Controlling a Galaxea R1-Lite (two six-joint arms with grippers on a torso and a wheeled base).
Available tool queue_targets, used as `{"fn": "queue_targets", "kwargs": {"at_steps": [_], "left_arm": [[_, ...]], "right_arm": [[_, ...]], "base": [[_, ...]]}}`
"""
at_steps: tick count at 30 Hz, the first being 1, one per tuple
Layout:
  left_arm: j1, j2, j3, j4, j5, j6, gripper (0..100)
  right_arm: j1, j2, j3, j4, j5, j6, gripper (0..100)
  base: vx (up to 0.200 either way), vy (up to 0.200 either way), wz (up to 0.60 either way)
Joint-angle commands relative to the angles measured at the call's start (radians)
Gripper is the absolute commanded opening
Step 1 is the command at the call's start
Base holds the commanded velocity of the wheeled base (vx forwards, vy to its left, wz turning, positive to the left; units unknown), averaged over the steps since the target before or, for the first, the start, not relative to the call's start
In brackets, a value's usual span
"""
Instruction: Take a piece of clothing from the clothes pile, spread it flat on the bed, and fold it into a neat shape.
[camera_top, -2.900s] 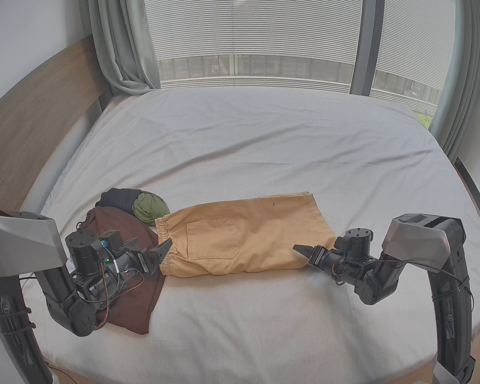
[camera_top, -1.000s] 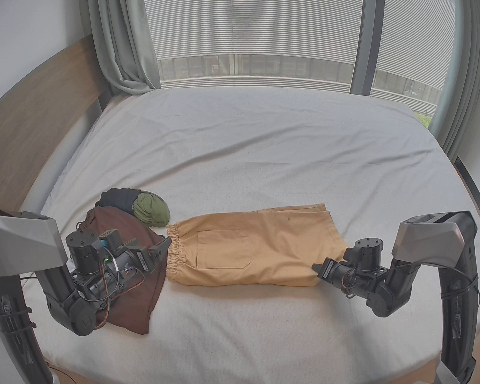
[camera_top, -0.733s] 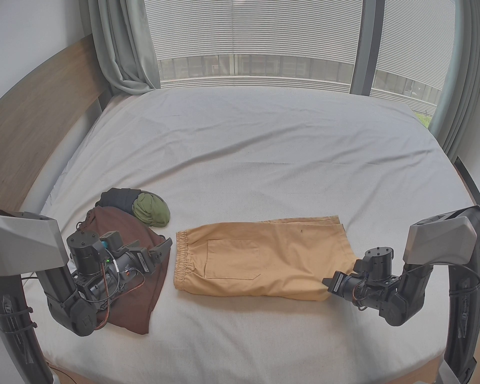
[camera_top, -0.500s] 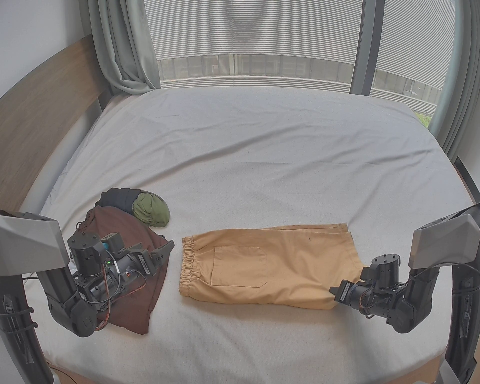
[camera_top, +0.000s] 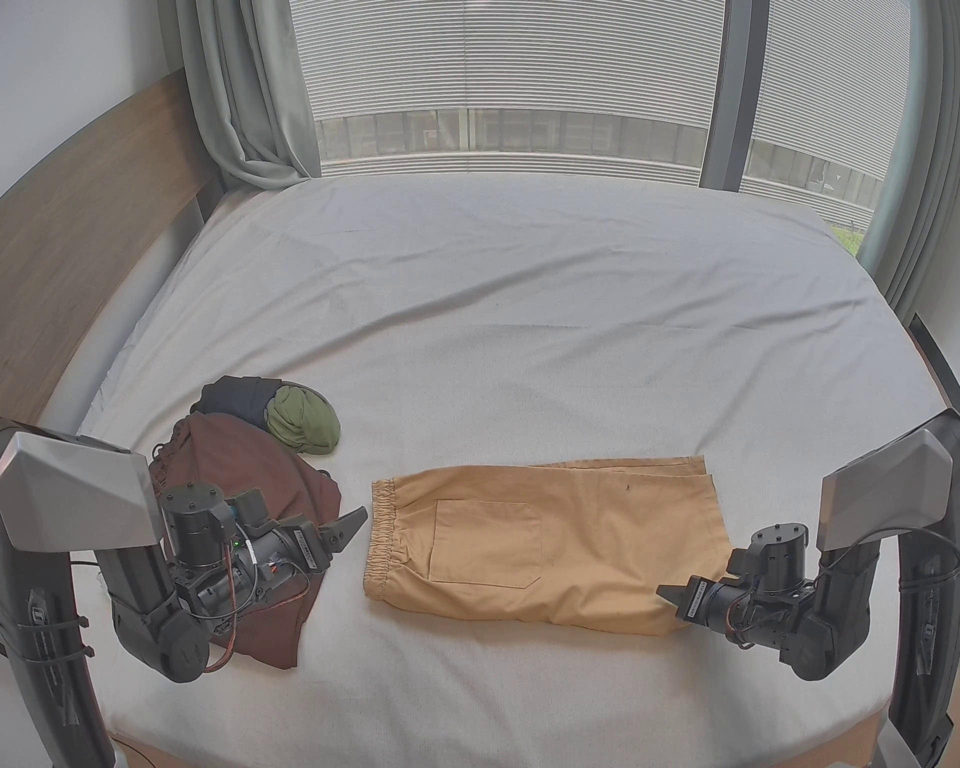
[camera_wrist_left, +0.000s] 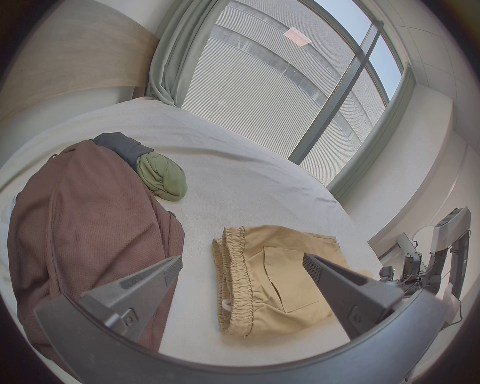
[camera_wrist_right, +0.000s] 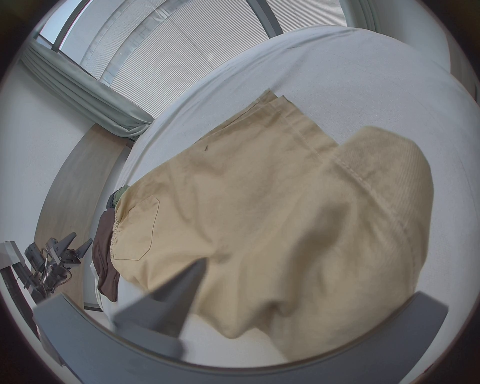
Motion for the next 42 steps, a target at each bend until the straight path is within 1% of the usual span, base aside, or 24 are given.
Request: {"fn": "queue_targets", "kwargs": {"at_steps": [1, 4, 7, 11, 14, 16, 17, 21, 28, 32, 36, 40, 42], "left_arm": [[-0.006, 0.013, 0.003, -0.001, -0.008, -0.002, 100], [-0.008, 0.013, 0.003, -0.001, -0.014, -0.002, 100], [-0.013, 0.009, -0.002, -0.002, -0.018, -0.012, 100], [-0.013, 0.004, -0.009, -0.002, -0.054, -0.029, 100], [-0.01, 0.004, -0.008, -0.002, -0.067, -0.029, 100], [-0.008, 0.007, -0.008, -0.002, -0.073, -0.025, 100], [-0.008, 0.006, -0.003, -0.002, -0.074, -0.029, 100], [-0.011, 0.015, 0.001, -0.001, -0.079, -0.03, 100], [-0.006, 0.033, -0.002, -0.002, -0.093, -0.032, 100], [-0.008, 0.053, -0.006, -0.002, -0.093, -0.032, 100], [-0.006, 0.055, -0.008, -0.002, -0.091, -0.038, 100], [-0.01, 0.048, -0.008, -0.002, -0.096, -0.087, 100], [-0.01, 0.048, -0.009, -0.002, -0.102, -0.088, 100]], "right_arm": [[0.001, 0.021, 0.01, -0.015, 0.003, 0.0, 100], [0.001, 0.019, 0.024, -0.015, 0.003, 0.0, 100], [0.007, -0.002, 0.084, -0.017, 0.006, -0.004, 100], [0.019, -0.045, 0.182, -0.021, 0.026, -0.035, 100], [0.04, -0.066, 0.23, -0.049, 0.035, -0.043, 100], [0.08, -0.089, 0.299, -0.132, 0.035, -0.039, 100], [0.094, -0.103, 0.315, -0.136, 0.035, -0.039, 100], [0.128, -0.151, 0.319, -0.124, 0.032, -0.03, 100], [0.133, -0.224, 0.319, -0.129, 0.038, -0.033, 100], [0.133, -0.269, 0.305, -0.13, 0.064, -0.033, 100], [0.133, -0.32, 0.253, -0.129, 0.078, -0.023, 100], [0.131, -0.339, 0.187, -0.124, 0.108, 0.007, 100], [0.131, -0.339, 0.154, -0.124, 0.115, 0.008, 100]], "base": [[0.0, 0.0, 0.0], [0.0, 0.0, 0.0], [0.0, 0.0, 0.0], [0.0, 0.0, 0.0], [0.0, 0.0, 0.0], [0.0, 0.0, 0.0], [0.0, 0.0, 0.0], [0.0, 0.0, 0.0], [0.0, 0.0, 0.0], [0.0, 0.0, 0.0], [0.0, 0.0, 0.0], [0.0, 0.0, 0.0], [0.0, 0.0, 0.0]]}}
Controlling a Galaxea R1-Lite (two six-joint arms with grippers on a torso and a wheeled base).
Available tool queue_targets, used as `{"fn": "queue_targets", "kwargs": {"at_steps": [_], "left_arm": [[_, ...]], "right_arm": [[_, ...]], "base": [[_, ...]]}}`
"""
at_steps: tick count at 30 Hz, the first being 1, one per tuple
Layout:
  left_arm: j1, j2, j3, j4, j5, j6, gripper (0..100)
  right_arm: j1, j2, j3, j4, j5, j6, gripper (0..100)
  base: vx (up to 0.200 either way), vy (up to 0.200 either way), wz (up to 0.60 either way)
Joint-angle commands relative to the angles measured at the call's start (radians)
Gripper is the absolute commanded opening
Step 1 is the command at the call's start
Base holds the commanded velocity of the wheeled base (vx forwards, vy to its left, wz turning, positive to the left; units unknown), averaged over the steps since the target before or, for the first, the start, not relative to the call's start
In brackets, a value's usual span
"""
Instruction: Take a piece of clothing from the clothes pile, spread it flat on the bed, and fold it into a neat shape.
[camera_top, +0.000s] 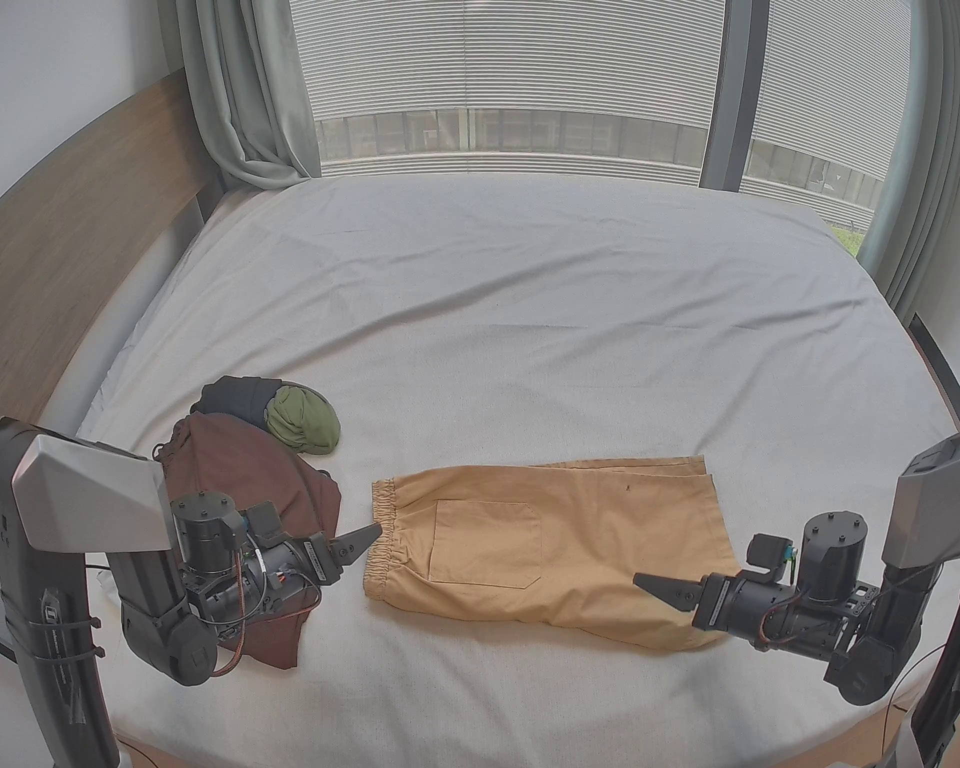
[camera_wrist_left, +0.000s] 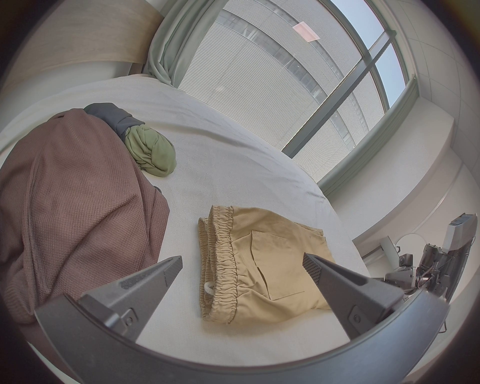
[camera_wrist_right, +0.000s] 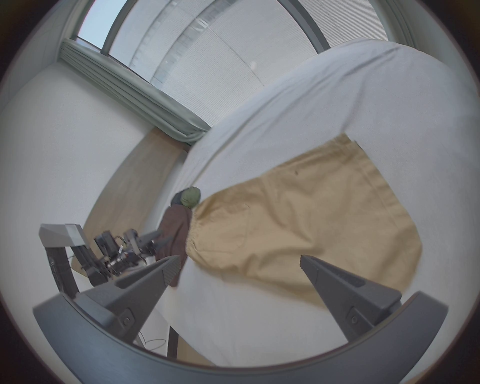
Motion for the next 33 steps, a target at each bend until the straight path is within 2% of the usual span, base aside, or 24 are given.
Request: {"fn": "queue_targets", "kwargs": {"at_steps": [1, 5, 10, 17, 22, 25, 33], "left_arm": [[-0.002, 0.0, -0.002, -0.001, -0.012, -0.013, 100], [-0.001, 0.0, 0.0, -0.001, -0.017, -0.013, 100], [-0.007, 0.026, -0.012, -0.001, -0.017, -0.014, 100], [-0.005, 0.074, -0.028, -0.001, -0.017, -0.017, 100], [-0.01, 0.075, -0.04, -0.001, -0.017, -0.065, 100], [-0.02, 0.106, -0.077, -0.001, -0.014, -0.097, 100], [-0.037, 0.207, -0.183, 0.001, 0.009, -0.093, 100]], "right_arm": [[-0.002, -0.034, -0.081, -0.001, 0.027, 0.009, 100], [-0.024, -0.045, -0.099, -0.005, 0.078, 0.018, 100], [-0.088, -0.072, -0.104, -0.004, 0.095, 0.012, 100], [-0.086, -0.074, -0.102, -0.005, 0.104, 0.014, 100], [-0.086, -0.077, -0.102, -0.005, 0.104, 0.014, 100], [-0.086, -0.078, -0.102, -0.005, 0.105, 0.014, 100], [-0.086, -0.078, -0.105, -0.005, 0.104, 0.014, 100]], "base": [[0.0, 0.0, 0.0], [0.0, 0.0, 0.0], [0.0, 0.0, 0.0], [0.0, 0.0, 0.0], [0.0, 0.0, 0.0], [0.0, 0.0, 0.0], [0.0, 0.0, 0.0]]}}
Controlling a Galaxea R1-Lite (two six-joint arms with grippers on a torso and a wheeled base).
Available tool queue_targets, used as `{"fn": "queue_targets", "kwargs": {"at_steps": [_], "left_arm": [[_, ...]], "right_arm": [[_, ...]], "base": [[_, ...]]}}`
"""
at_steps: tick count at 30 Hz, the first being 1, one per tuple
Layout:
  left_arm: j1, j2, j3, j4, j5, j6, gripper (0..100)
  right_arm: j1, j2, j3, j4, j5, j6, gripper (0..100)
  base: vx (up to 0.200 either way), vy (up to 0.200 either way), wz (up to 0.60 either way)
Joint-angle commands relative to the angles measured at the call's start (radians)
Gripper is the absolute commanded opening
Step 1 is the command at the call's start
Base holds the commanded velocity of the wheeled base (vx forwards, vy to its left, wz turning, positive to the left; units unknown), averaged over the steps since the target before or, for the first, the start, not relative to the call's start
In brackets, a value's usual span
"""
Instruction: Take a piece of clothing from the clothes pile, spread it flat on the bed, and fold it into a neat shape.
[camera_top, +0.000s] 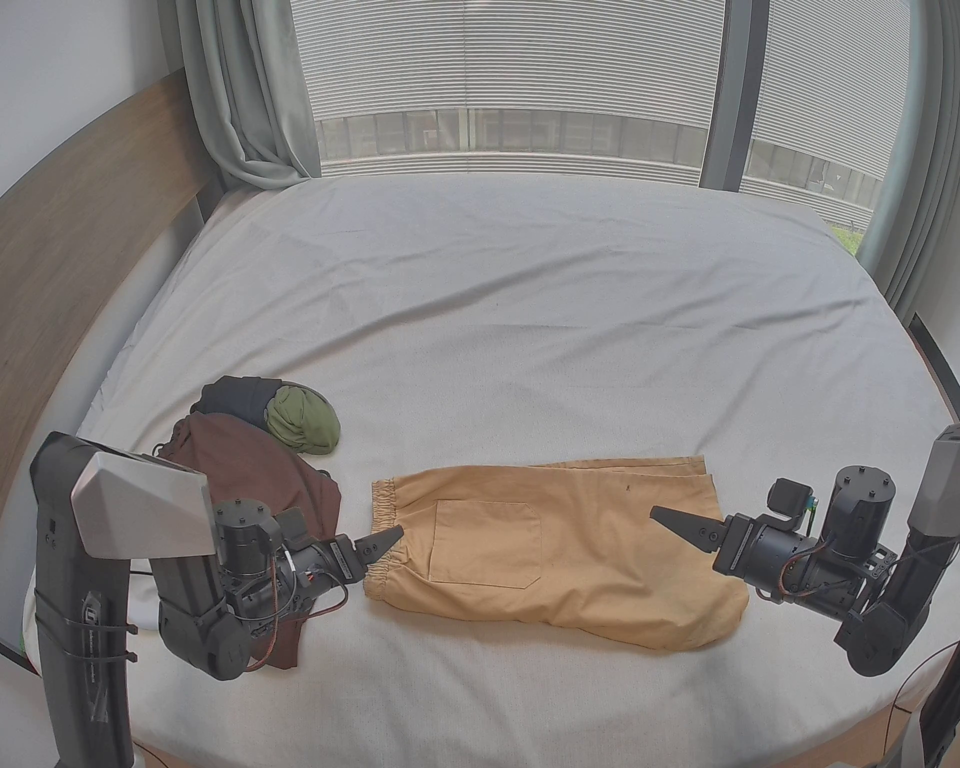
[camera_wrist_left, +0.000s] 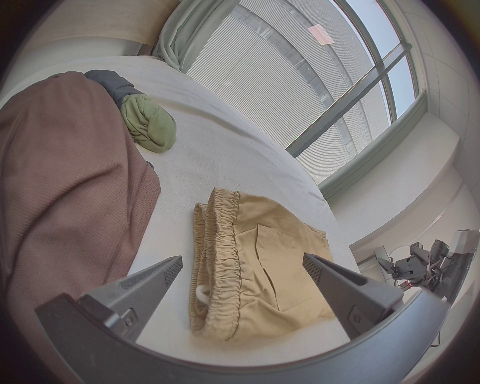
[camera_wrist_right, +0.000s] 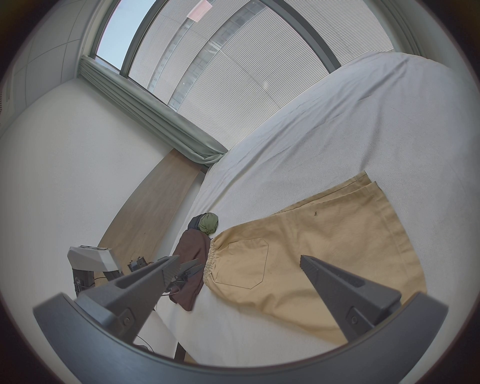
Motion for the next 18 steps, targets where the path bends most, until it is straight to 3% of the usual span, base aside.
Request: {"fn": "queue_targets", "kwargs": {"at_steps": [1, 18], "left_arm": [[-0.013, 0.075, -0.061, 0.0, 0.01, 0.0, 100], [-0.04, 0.216, -0.199, 0.003, 0.052, -0.011, 100]], "right_arm": [[0.001, -0.001, -0.002, -0.001, 0.0, 0.0, 100], [0.008, 0.006, -0.005, -0.001, 0.001, 0.005, 100]], "base": [[0.0, 0.0, 0.0], [0.0, 0.0, 0.0]]}}
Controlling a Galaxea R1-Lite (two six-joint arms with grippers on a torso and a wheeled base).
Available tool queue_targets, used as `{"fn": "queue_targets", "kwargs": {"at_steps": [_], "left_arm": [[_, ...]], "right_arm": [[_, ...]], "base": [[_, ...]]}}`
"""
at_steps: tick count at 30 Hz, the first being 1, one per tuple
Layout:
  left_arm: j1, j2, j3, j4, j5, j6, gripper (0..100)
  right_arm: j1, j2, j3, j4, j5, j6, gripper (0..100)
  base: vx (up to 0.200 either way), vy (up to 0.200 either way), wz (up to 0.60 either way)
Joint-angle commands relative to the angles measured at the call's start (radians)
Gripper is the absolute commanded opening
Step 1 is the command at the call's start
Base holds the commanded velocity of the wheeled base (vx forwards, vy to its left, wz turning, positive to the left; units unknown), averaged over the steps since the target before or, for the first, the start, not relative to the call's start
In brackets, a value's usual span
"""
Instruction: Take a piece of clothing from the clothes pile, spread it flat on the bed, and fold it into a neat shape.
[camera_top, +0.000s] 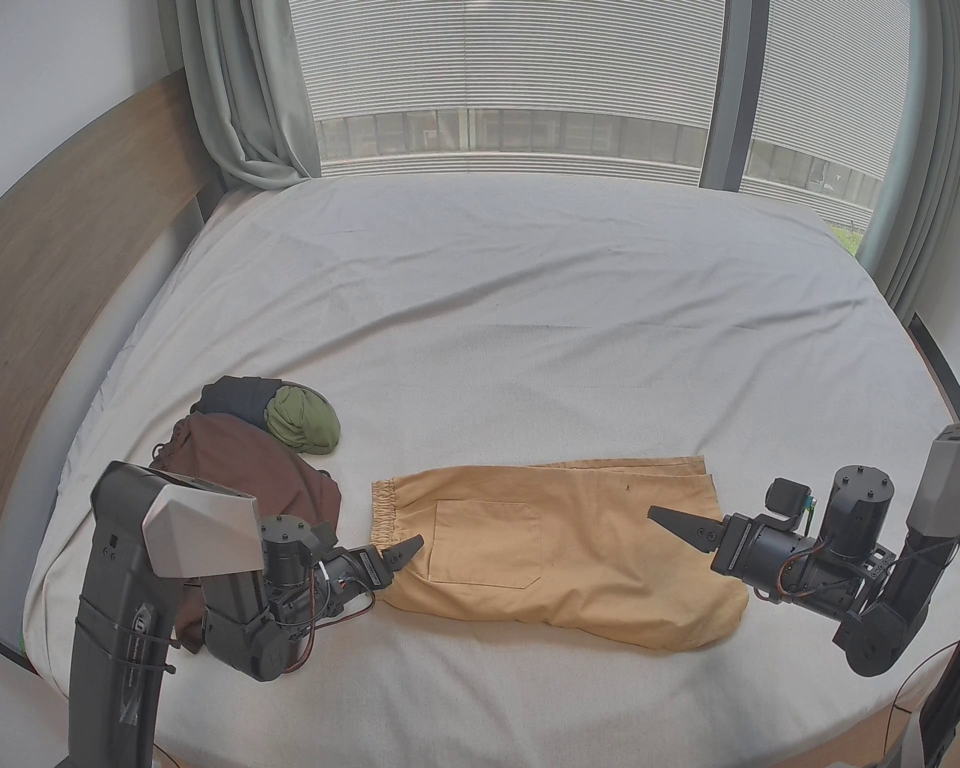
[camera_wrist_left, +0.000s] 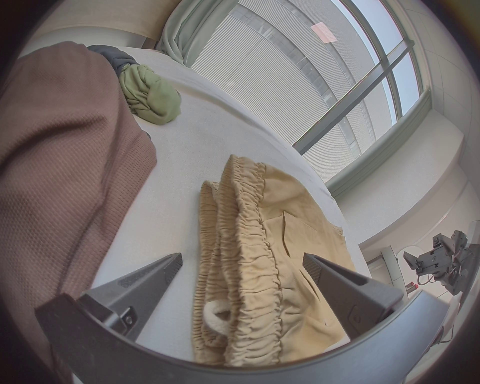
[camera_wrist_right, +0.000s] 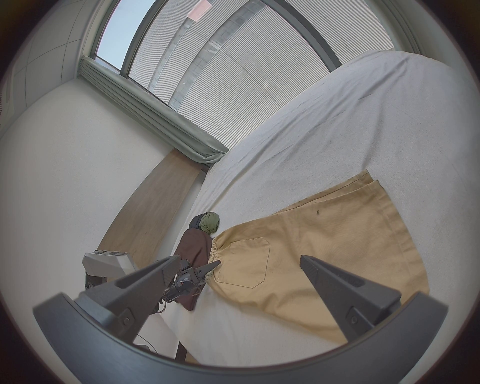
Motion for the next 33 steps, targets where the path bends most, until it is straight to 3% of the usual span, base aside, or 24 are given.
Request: {"fn": "queue_targets", "kwargs": {"at_steps": [1, 14, 15, 26, 33], "left_arm": [[-0.01, 0.032, -0.027, 0.002, -0.001, -0.002, 100], [-0.029, 0.052, -0.083, 0.002, -0.002, -0.029, 100], [-0.029, 0.052, -0.085, 0.002, -0.001, -0.032, 0], [-0.029, 0.044, -0.076, -0.001, -0.002, -0.091, 0], [-0.023, -0.043, 0.016, -0.001, -0.008, -0.132, 0]], "right_arm": [[0.002, 0.003, -0.001, -0.001, 0.0, -0.001, 100], [0.005, 0.003, 0.001, -0.001, 0.0, -0.001, 100], [0.005, 0.003, 0.001, -0.001, 0.0, -0.001, 100], [0.007, 0.003, 0.001, -0.001, 0.0, -0.001, 100], [0.005, 0.006, 0.001, -0.001, 0.001, -0.001, 100]], "base": [[0.0, 0.0, 0.0], [0.0, 0.0, 0.0], [0.0, 0.0, 0.0], [0.0, 0.0, 0.0], [0.0, 0.0, 0.0]]}}
